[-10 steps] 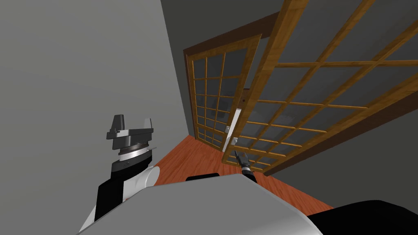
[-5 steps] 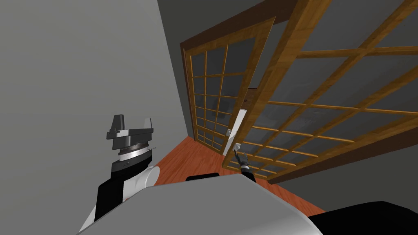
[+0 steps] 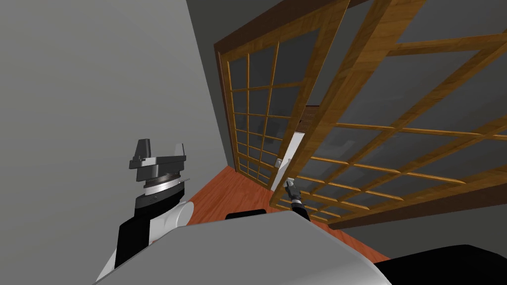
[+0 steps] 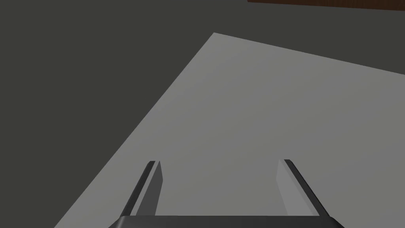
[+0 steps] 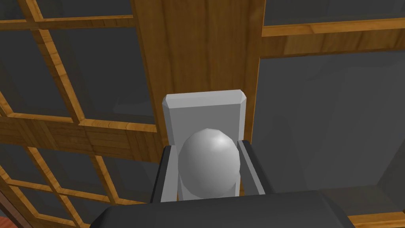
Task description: Pull the door open
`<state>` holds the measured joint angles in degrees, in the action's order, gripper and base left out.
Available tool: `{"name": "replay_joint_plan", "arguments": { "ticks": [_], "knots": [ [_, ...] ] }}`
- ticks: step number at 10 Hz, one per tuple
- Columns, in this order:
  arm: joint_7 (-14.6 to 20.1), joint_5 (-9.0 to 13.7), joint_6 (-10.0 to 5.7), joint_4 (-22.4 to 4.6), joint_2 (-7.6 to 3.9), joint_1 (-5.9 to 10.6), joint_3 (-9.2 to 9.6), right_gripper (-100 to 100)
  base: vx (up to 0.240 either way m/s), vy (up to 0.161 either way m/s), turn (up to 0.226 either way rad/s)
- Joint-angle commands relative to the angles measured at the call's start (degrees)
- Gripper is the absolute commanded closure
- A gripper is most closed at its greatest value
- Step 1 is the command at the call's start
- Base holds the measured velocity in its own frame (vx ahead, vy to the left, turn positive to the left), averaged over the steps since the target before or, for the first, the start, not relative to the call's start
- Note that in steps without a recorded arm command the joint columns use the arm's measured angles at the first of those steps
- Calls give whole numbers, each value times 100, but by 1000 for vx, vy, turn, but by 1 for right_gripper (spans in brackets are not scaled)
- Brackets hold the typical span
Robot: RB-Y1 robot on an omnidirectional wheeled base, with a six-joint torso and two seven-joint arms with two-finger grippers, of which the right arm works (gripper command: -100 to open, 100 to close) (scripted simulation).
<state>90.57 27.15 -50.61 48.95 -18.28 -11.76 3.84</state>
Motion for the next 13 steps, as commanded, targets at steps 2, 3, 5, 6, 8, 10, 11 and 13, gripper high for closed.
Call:
{"name": "replay_joint_plan", "arguments": {
  "ticks": [2,3,5,6,8,10,11,13],
  "knots": [
    [1,2,-4,-5,-2,-14,-4,100,-17,7,-6],
    [1,2,-4,-5,-2,-14,-4,100,-7,2,-1],
    [93,-88,-48,35,-60,-78,141,100,-66,-17,46],
    [117,-110,-64,48,-77,-94,175,100,-189,-54,89],
    [231,-211,-138,105,-158,-168,332,100,-183,-28,61],
    [377,-339,-233,179,-261,-262,533,100,-254,-25,70],
    [426,-384,-266,205,-296,-294,602,100,-268,-93,89],
    [422,-407,-240,242,-301,-320,639,100,-194,-31,45]
  ]
}}
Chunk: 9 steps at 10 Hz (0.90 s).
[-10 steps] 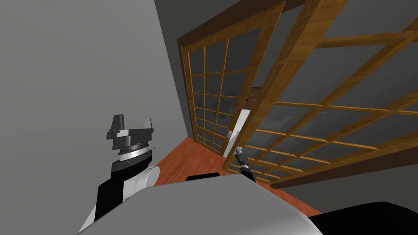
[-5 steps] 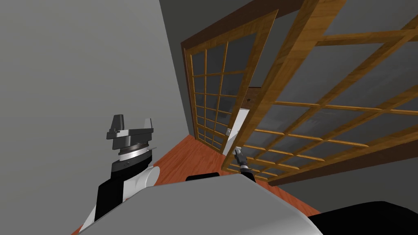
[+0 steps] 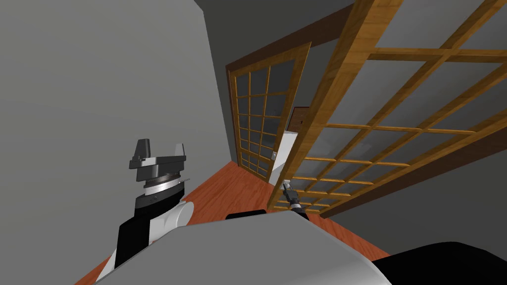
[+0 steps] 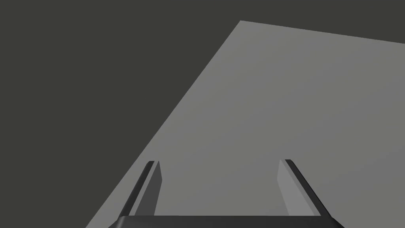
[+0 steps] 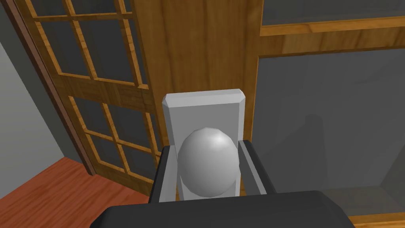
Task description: Pull the door open
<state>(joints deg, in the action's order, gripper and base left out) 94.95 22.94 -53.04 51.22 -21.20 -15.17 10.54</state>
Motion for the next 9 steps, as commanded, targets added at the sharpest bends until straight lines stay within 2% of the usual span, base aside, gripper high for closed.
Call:
{"name": "replay_joint_plan", "arguments": {
  "ticks": [1,7,8,9],
  "knots": [
    [127,-50,-152,-55,-99,-53,75,100,-181,-17,156],
    [577,-228,-689,-249,-449,-241,340,100,-253,-38,162],
    [529,-205,-600,-217,-428,-220,307,100,-123,-11,21],
    [611,-247,-721,-290,-471,-263,368,100,-163,-32,135]
  ]
}}
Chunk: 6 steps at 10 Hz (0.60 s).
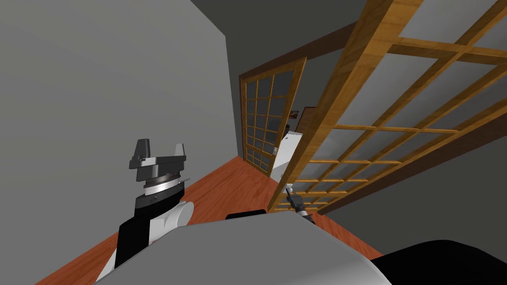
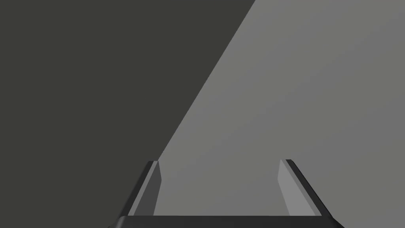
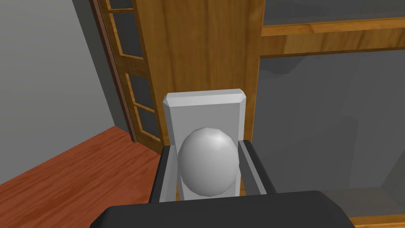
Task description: Pull the door open
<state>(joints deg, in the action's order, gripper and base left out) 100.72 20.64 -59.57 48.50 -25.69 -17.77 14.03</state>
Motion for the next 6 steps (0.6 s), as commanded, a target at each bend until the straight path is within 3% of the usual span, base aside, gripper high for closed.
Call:
{"name": "replay_joint_plan", "arguments": {
  "ticks": [1,6],
  "knots": [
    [70,-35,-132,-51,-47,-16,42,100,-241,-53,192],
    [282,-140,-505,-249,-196,-89,173,100,-204,-49,131]
  ]
}}
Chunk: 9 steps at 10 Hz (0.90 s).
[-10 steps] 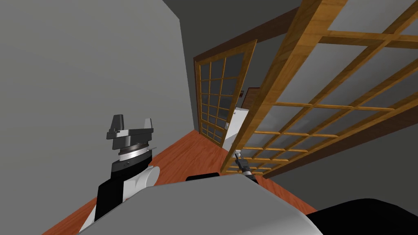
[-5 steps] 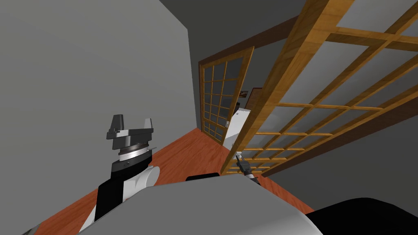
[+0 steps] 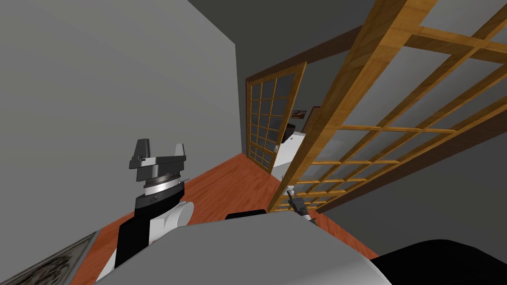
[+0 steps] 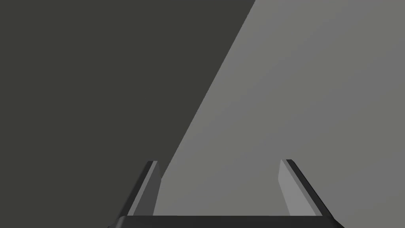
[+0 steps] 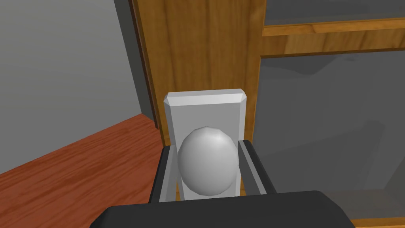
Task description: Pull the door open
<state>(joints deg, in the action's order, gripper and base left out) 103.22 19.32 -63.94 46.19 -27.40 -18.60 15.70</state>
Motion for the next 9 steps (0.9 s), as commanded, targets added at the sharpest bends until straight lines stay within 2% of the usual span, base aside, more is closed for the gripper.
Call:
{"name": "replay_joint_plan", "arguments": {
  "ticks": [1,2,3,9],
  "knots": [
    [66,-25,-129,-50,-50,-19,27,100,-176,-50,139],
    [105,-44,-196,-86,-77,-32,50,100,-182,-32,121],
    [89,-39,-155,-120,-49,5,50,100,-79,-10,22],
    [270,-143,-500,-374,-163,9,174,100,-193,-53,139]
  ]
}}
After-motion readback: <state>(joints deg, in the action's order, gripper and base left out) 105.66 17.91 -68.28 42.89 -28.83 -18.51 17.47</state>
